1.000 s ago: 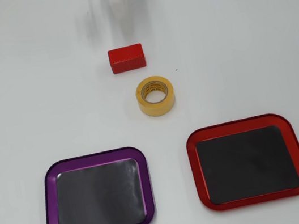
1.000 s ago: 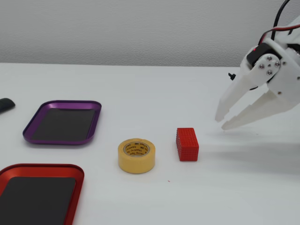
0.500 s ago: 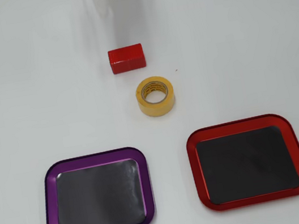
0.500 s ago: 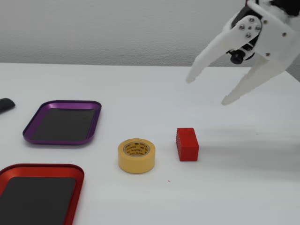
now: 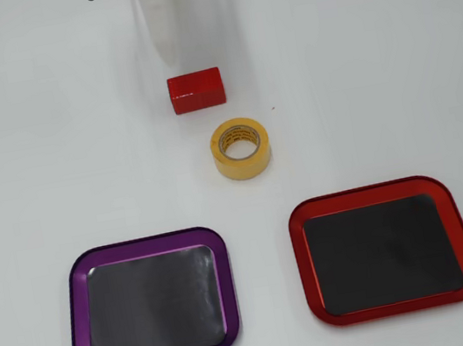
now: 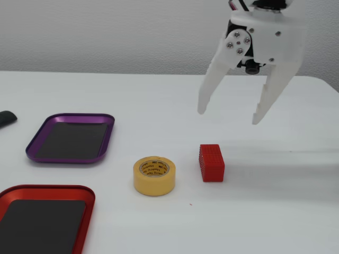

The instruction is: Grasp a red block and put it in the left red dish.

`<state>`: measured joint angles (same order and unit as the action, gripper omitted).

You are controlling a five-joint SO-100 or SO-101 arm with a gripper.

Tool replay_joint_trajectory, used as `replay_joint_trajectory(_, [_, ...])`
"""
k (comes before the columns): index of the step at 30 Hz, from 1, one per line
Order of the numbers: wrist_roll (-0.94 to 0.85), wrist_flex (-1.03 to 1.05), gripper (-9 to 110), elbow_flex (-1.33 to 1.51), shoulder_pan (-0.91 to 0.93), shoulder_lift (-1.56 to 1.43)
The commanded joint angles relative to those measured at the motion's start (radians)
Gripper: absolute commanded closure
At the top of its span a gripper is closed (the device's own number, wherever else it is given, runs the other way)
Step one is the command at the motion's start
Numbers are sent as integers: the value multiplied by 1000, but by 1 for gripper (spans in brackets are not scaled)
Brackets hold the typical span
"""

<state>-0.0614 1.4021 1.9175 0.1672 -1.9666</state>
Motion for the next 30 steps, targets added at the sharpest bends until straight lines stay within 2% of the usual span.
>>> replay_joint_trajectory(1, [5, 2, 76, -52, -34, 74])
replay_joint_trajectory(21, [-2, -215, 76, -37, -67, 264])
replay_joint_trajectory(30, [-5, -222, 76, -35, -66, 342])
